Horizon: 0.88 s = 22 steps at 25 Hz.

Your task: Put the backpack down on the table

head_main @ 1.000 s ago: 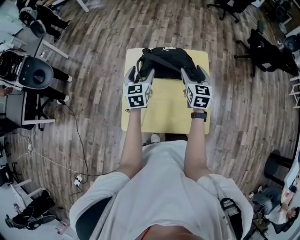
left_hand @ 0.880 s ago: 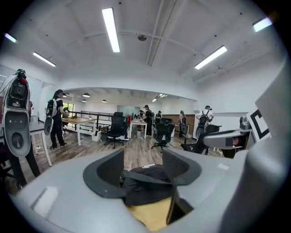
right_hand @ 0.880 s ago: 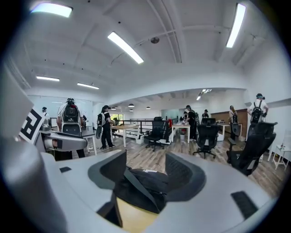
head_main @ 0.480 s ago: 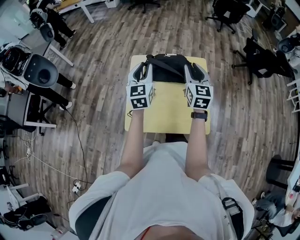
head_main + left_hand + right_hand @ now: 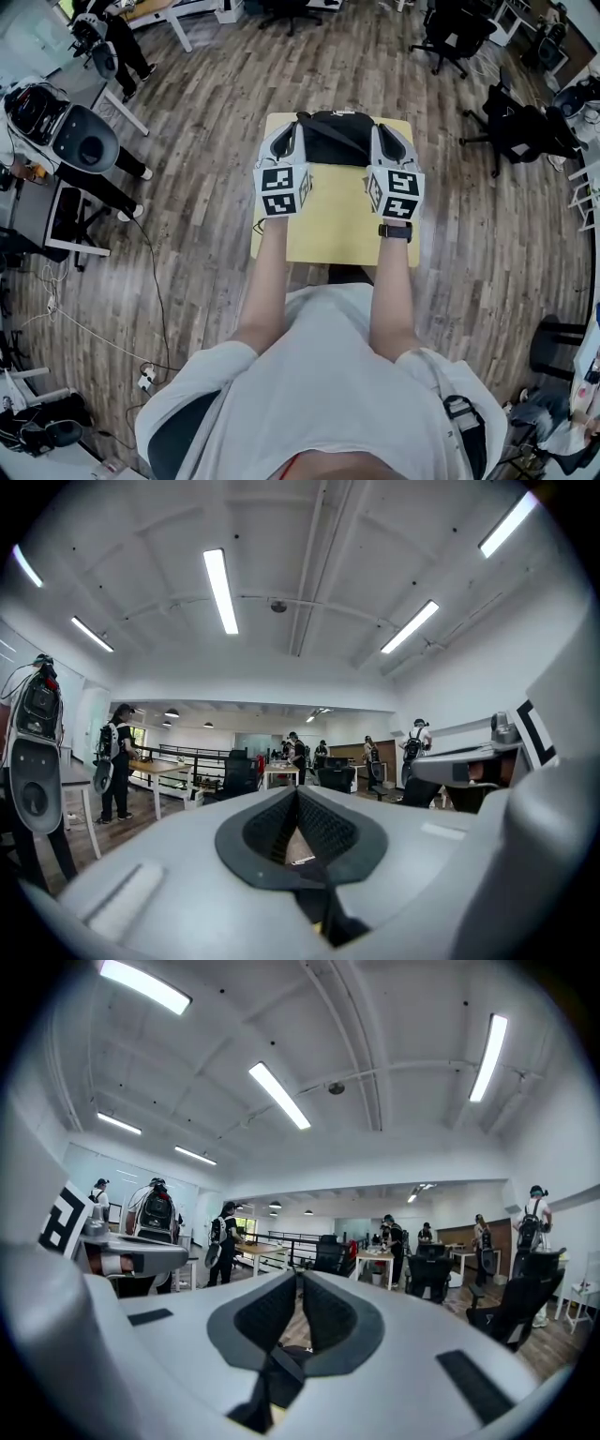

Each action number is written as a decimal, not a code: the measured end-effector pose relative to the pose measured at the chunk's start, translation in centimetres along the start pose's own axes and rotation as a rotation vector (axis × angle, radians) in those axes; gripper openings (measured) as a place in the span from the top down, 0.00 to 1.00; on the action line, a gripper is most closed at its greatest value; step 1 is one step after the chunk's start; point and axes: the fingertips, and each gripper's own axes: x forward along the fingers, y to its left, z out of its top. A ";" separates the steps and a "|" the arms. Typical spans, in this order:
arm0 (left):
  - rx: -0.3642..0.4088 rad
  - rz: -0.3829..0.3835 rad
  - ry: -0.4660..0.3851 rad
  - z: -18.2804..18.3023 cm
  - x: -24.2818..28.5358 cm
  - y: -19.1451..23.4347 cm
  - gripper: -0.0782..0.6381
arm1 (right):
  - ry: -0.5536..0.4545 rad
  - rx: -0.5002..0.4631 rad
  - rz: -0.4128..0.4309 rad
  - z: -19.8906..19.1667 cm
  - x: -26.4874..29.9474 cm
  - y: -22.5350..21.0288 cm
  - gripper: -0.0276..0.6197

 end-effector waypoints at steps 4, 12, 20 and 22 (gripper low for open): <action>0.000 -0.006 -0.008 0.4 -0.7 -0.2 0.88 | -0.013 -0.002 -0.003 0.6 -0.7 0.4 0.92; -0.006 -0.017 -0.016 0.9 -1.6 0.2 0.88 | -0.021 -0.011 0.009 1.2 -1.0 1.9 0.92; -0.028 -0.029 -0.017 0.6 -2.1 0.3 0.88 | -0.015 -0.025 0.020 1.1 -1.0 2.7 0.92; -0.035 -0.034 -0.009 0.1 -2.0 0.4 0.88 | -0.008 -0.029 0.026 0.8 -0.7 3.0 0.92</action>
